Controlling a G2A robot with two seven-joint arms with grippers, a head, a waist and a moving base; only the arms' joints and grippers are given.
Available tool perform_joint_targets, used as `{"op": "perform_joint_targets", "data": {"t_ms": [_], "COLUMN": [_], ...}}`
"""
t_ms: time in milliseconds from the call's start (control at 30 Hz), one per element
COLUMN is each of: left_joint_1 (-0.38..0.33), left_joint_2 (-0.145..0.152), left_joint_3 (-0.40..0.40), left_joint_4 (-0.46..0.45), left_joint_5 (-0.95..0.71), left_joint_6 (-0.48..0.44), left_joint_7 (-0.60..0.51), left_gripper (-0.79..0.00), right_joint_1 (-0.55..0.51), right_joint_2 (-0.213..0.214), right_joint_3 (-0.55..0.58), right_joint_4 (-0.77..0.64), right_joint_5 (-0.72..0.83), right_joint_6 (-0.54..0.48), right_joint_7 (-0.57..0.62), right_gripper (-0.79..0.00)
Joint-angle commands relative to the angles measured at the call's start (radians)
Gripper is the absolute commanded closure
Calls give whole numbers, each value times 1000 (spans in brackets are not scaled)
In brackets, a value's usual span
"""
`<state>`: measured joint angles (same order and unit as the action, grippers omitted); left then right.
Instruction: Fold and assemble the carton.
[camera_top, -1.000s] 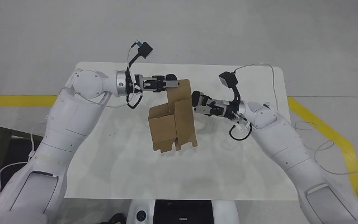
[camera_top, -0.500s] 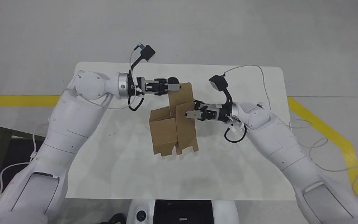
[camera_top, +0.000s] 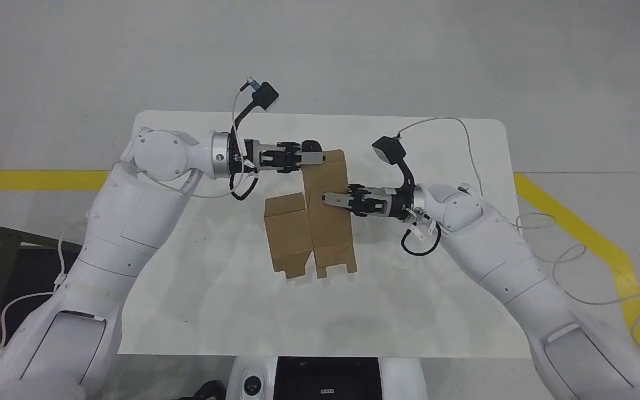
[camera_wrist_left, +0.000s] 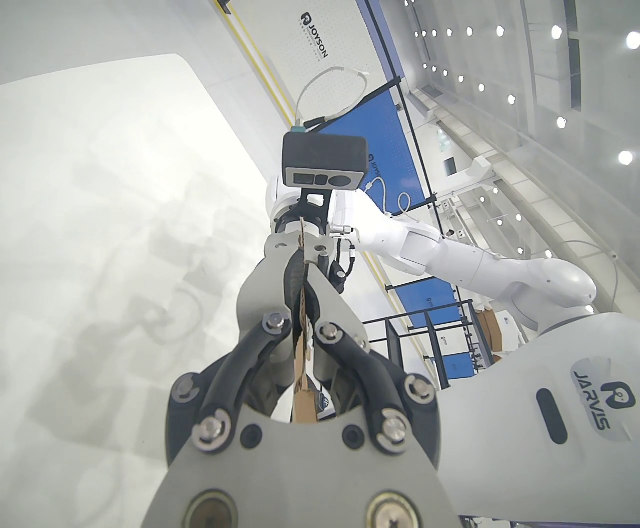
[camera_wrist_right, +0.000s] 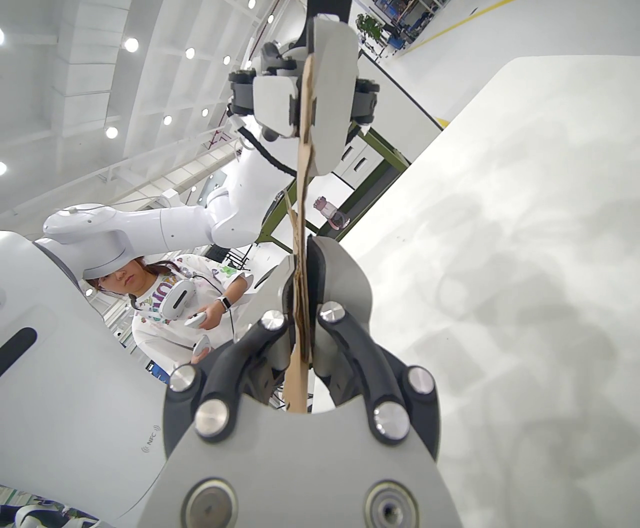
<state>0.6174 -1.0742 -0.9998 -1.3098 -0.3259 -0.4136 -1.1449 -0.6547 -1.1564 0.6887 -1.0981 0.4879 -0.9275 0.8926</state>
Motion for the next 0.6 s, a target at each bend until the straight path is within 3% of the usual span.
{"op": "perform_joint_targets", "data": {"t_ms": [0,33,67,367,567], "left_joint_1": [1,0,-1,-44,-46], "left_joint_2": [0,1,1,6,14], "left_joint_3": [-3,-5,-8,-72,-108], "left_joint_4": [-1,0,2,74,114], "left_joint_5": [5,8,8,-26,-21], "left_joint_6": [-1,-3,-7,-12,-9], "left_joint_7": [4,7,9,54,57], "left_gripper": [-462,-696,-785,-785,-785], "right_joint_1": [2,3,3,5,-5], "right_joint_2": [1,1,2,3,8], "right_joint_3": [-5,-7,-9,0,55], "right_joint_4": [0,0,0,19,24], "right_joint_5": [7,13,20,139,190], "right_joint_6": [2,4,6,49,180], "right_joint_7": [2,4,6,46,-15], "right_gripper": [0,0,0,0,0]}}
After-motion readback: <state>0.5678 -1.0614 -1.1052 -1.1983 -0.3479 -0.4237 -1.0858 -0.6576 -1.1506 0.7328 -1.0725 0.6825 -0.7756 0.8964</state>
